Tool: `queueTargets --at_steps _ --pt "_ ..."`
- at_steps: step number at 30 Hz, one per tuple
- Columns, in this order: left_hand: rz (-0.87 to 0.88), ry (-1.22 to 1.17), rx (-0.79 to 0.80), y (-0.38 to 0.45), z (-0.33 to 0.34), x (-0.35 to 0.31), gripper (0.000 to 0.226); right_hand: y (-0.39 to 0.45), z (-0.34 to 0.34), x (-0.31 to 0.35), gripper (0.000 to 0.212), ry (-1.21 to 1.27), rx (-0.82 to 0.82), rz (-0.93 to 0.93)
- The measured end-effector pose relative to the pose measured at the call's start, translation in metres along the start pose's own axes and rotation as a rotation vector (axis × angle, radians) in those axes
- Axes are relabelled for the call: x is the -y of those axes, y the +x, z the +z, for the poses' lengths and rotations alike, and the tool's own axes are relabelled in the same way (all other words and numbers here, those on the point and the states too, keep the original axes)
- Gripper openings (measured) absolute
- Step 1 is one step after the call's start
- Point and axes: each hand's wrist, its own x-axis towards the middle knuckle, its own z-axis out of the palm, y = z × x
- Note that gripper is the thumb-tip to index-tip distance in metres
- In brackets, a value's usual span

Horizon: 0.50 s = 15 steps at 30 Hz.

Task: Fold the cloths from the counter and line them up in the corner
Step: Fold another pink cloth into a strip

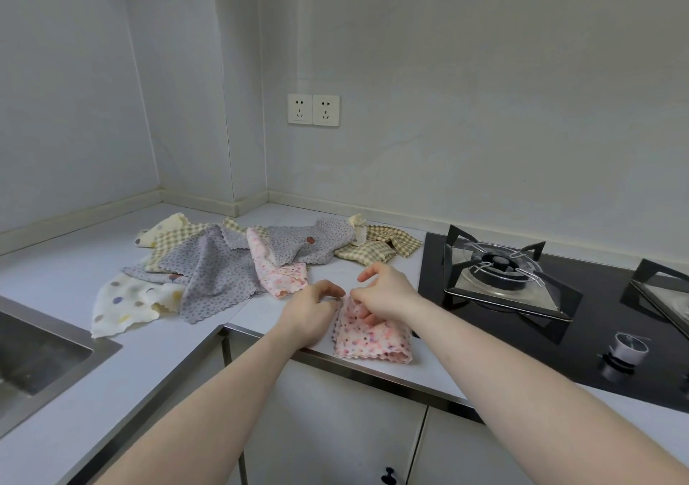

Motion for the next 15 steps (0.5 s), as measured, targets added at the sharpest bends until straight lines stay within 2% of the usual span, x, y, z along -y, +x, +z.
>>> queueTargets --at_steps 5,8,11,13,15 --pt "-0.020 0.009 -0.005 0.000 0.000 -0.003 0.029 -0.003 -0.023 -0.019 0.025 -0.162 -0.111 -0.093" --pt "-0.007 0.170 0.018 -0.001 0.002 -0.008 0.050 -0.005 -0.040 -0.040 0.030 -0.305 -0.143 -0.080" --pt "-0.001 0.304 0.053 -0.002 0.002 -0.015 0.070 -0.003 -0.046 -0.057 0.045 -0.381 -0.071 -0.010" --pt "-0.010 0.321 0.063 0.000 0.003 -0.014 0.070 0.000 -0.048 -0.060 0.054 -0.368 -0.018 0.016" --pt "0.002 0.335 0.057 0.001 0.002 -0.012 0.060 0.004 -0.050 -0.058 0.059 -0.323 0.037 0.041"
